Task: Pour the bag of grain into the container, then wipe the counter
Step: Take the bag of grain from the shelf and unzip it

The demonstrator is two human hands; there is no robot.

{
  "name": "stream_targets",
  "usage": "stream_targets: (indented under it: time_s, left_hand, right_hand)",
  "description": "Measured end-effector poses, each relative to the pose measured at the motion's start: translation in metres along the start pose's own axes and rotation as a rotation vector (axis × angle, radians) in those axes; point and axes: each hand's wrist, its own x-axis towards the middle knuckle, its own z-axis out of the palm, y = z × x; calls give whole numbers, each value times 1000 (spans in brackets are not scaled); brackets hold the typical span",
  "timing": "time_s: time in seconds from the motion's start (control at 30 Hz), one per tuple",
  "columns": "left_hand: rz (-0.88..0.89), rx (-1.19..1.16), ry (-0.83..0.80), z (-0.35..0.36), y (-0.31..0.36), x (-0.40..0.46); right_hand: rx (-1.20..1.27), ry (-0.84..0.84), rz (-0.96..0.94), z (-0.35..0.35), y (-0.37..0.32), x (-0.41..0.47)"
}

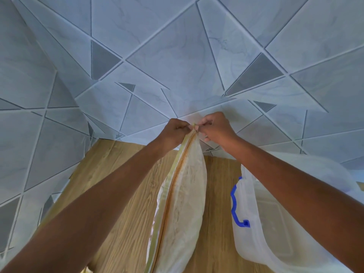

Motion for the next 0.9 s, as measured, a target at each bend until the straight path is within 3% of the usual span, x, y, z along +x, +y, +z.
stream_targets:
  time_s: [0.17, 0.43, 0.6, 0.8, 0.9]
  left_hand:
    - [12, -10, 65, 4, -3, -1]
    - [-17, -30, 74, 3, -3, -1]
    - [13, 32, 59, 2, 3, -3]
    - [-17, 203, 222, -1, 1, 5]
    - [-28, 192, 278, 4, 6, -3]
  right_hand:
    - [-82, -18, -52, 2, -1, -1]
    - [-406, 39, -471, 8, 20, -16]
    - [-424, -118, -676, 7, 20, -45]
    - [-348, -437, -729, 18, 14, -121]
    - [-304, -431, -728, 20, 11, -137]
